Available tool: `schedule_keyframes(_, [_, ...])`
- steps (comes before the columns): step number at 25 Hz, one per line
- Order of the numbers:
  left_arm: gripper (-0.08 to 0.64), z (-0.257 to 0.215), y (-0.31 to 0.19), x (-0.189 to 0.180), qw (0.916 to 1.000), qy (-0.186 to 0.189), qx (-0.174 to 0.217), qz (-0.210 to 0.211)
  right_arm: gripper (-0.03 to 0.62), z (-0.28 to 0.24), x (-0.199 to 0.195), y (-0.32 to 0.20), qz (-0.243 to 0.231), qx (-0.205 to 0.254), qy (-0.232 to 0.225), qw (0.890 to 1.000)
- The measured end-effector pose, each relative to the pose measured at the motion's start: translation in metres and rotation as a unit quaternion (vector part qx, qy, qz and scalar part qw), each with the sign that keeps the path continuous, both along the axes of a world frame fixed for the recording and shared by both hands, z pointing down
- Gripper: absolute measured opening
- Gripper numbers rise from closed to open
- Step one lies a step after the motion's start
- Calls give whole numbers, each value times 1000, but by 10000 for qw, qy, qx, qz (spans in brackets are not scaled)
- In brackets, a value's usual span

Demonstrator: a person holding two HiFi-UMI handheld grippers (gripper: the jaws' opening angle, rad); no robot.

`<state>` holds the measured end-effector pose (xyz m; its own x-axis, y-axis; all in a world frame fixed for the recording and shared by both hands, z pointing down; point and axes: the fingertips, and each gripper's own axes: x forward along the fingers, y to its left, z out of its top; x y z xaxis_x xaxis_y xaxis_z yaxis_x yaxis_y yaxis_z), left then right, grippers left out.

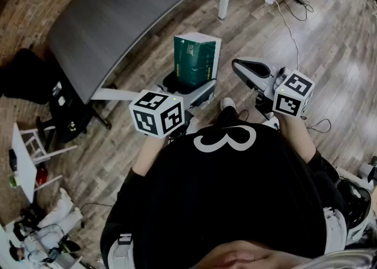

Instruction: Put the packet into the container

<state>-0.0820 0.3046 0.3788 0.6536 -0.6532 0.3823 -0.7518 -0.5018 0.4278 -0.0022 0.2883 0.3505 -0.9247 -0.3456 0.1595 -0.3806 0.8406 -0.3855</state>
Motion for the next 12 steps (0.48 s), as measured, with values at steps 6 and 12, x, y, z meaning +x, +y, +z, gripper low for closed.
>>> schedule_keyframes(6, [465,7,-15,13,9999,71,-102,-63,2,3,16,-16,-14,-70,-63,10000])
schedule_keyframes(12, [465,13,-38,25,9996,111,-261,-61,3,12,27,-43,18,-333,-158,9993])
